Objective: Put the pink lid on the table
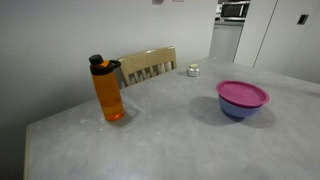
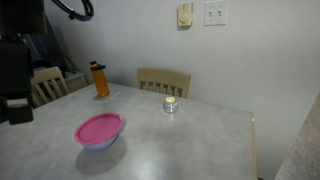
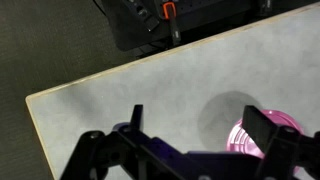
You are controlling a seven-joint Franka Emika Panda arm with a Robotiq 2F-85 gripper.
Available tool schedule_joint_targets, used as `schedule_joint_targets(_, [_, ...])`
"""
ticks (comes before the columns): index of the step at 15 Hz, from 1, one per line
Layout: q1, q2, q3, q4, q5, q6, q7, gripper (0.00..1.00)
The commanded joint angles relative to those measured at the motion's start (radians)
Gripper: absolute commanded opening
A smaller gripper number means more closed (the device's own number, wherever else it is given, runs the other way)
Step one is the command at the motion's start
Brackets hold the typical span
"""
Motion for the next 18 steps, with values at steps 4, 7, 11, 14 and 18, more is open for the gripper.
schedule_joint_targets(4, [-0.007, 0.001, 0.005, 0.001, 0.002, -0.001, -0.002, 1.0])
schedule_joint_targets(7, [-0.007, 0.001, 0.005, 0.001, 0.002, -0.001, -0.002, 1.0])
schedule_joint_targets(11, [0.002, -0.014, 0.019, -0.034, -0.006, 0.036, 0.005, 1.0])
schedule_joint_targets(14, [0.036, 0.078, 0.014, 0.021, 0.034, 0.079, -0.074, 1.0])
schedule_joint_targets(18, [0.073, 0.188, 0.028, 0.046, 0.035, 0.159, -0.143, 1.0])
